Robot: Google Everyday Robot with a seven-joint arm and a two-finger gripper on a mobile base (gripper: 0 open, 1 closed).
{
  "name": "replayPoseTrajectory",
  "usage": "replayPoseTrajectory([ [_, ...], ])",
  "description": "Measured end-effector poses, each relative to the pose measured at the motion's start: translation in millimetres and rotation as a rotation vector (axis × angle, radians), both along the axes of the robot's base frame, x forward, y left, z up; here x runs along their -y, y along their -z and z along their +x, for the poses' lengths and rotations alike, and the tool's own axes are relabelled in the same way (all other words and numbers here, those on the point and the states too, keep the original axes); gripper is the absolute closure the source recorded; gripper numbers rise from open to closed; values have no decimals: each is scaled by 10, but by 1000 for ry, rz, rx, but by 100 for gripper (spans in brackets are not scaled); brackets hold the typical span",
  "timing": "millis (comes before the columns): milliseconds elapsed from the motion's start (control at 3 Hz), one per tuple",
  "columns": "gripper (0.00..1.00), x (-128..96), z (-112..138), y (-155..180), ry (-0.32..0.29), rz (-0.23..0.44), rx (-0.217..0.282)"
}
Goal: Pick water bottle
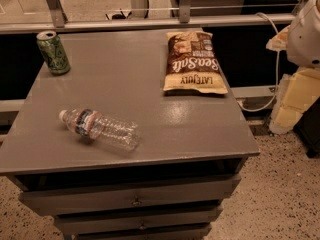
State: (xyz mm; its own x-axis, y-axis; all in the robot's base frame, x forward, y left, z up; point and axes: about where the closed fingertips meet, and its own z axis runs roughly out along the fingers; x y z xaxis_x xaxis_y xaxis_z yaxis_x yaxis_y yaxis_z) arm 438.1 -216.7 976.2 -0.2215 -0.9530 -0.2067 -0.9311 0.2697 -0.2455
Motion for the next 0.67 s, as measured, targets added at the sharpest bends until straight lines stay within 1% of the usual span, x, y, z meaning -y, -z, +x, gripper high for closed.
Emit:
replayPoseTrajectory([
  [333, 0, -147, 39, 66, -21, 13, -1],
  [667, 0, -349, 87, 159, -51, 32, -5],
])
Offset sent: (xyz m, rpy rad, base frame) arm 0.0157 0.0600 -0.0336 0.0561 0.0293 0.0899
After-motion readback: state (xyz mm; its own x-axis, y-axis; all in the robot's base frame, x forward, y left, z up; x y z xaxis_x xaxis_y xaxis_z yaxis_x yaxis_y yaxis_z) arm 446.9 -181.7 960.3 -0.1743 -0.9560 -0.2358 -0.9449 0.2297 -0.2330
